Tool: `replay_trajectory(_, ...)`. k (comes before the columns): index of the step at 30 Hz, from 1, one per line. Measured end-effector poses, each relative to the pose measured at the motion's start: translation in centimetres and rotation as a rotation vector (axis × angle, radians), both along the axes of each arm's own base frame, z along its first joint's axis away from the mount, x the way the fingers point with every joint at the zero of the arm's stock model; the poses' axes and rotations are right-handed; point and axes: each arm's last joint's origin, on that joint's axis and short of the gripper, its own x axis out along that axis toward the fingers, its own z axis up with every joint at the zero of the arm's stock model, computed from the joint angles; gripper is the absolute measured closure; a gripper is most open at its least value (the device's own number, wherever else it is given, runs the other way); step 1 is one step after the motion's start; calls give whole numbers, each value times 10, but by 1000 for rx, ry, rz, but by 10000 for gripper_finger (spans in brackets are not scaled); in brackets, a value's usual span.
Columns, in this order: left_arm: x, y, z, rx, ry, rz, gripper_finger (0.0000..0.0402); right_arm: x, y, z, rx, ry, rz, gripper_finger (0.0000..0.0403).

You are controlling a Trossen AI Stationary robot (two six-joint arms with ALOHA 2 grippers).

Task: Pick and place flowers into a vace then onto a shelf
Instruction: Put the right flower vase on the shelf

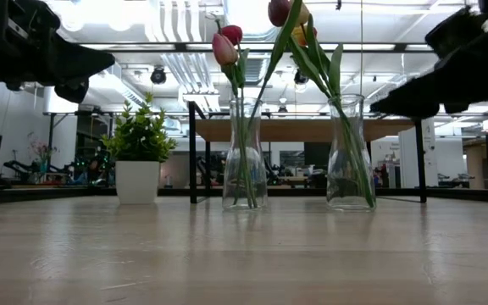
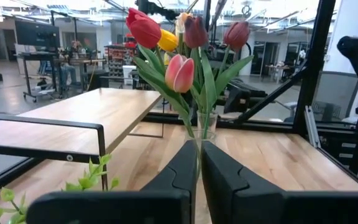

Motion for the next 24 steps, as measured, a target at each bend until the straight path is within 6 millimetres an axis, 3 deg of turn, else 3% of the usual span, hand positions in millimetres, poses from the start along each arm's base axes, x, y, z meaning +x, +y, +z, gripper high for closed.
replay_trajectory(5, 0, 0, 0, 0, -1, 0, 396, 11, 1, -4, -34, 63, -85, 69)
replay_trajectory(17, 0, 0, 0, 0, -1, 0, 396, 52, 13, 4, -69, 133, -99, 69)
replay_trajectory(24, 0, 0, 0, 0, 0, 0, 396, 69, 5, -1, -90, 185, -173, 75)
